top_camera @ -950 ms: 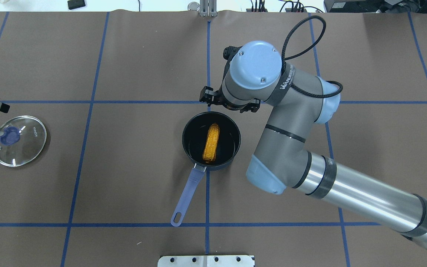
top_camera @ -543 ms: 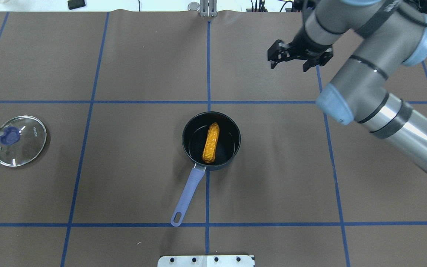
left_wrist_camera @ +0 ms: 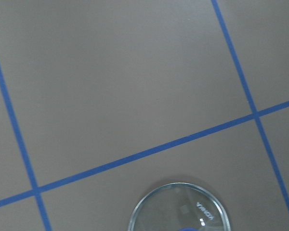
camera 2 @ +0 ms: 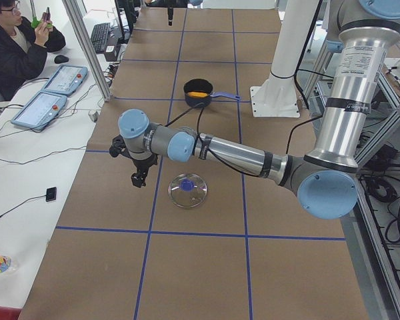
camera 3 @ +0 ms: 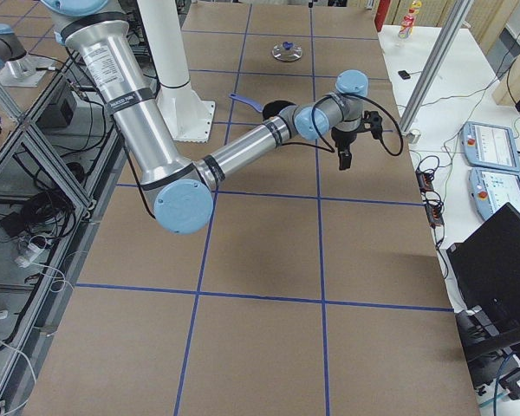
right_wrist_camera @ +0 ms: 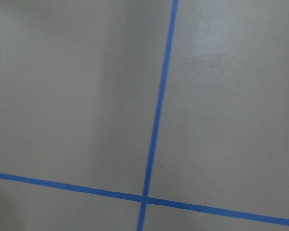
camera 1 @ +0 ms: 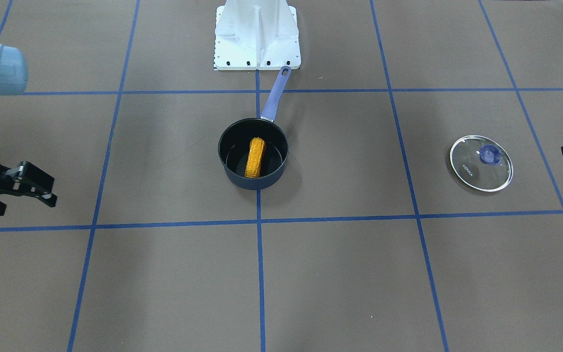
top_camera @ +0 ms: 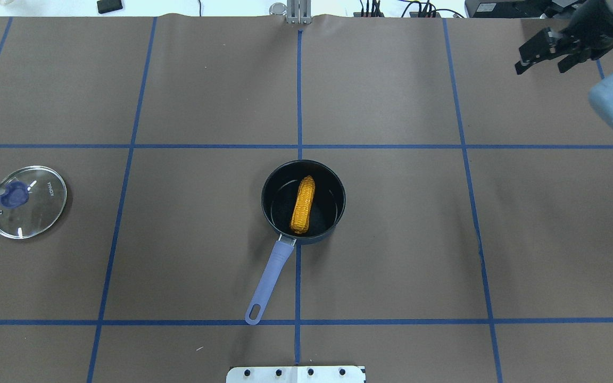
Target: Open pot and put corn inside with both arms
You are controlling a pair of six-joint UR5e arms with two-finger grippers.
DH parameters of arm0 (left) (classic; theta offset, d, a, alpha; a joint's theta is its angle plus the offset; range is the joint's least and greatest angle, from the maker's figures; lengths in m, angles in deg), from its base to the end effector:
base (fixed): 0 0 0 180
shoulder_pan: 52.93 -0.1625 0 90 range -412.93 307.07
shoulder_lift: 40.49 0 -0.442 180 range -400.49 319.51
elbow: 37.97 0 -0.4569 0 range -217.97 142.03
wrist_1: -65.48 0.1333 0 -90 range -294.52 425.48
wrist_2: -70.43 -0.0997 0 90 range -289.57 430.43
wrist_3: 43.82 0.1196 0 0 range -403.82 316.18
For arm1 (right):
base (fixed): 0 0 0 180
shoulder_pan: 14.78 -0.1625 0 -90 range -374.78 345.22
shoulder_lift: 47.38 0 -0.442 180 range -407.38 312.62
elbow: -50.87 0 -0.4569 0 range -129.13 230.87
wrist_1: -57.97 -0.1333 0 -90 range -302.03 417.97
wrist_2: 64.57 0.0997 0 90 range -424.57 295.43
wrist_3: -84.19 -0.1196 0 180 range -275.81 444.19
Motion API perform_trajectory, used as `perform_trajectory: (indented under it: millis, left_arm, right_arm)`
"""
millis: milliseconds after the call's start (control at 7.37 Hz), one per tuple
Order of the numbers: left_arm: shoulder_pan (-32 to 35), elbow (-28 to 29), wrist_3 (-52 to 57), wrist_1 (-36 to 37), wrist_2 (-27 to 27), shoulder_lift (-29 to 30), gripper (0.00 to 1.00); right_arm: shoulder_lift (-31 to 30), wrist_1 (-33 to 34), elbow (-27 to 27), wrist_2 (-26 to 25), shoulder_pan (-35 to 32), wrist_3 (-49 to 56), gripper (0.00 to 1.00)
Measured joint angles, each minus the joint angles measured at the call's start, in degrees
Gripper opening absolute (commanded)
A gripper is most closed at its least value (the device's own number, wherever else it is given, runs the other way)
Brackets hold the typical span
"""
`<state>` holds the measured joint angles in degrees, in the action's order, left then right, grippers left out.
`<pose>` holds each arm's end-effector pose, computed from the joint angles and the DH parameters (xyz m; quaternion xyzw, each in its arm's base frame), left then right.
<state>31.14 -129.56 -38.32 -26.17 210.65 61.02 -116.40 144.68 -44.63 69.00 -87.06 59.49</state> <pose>0.0259 -0.6499 0.5407 0.1147 0.4213 0.1436 0.8881 -0.1636 -0.6792 0.3972 0.0926 -0.4207 -0.0405 0.9016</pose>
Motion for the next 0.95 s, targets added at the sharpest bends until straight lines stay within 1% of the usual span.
perform_trajectory:
  millis: [136, 407, 679, 950]
  left_arm:
    - [1.9, 3.1, 3.8, 0.2, 0.0, 0.9, 0.97]
    - [5.0, 8.1, 8.7, 0.0, 0.1, 2.3, 0.97]
    - [7.2, 10.4, 9.9, 0.2, 0.1, 2.7, 0.97]
    - [8.2, 11.8, 10.0, 0.0, 0.1, 2.7, 0.97]
  right_arm:
    - [-2.2, 0.2, 1.1, 0.4, -3.5, 5.8, 1.0]
    - [-5.5, 0.2, 3.2, 1.2, -8.7, 12.7, 1.0]
    - [-7.2, 0.2, 4.9, 1.4, -10.6, 14.5, 1.0]
    - [-9.4, -0.2, 5.2, 1.4, -11.3, 14.7, 1.0]
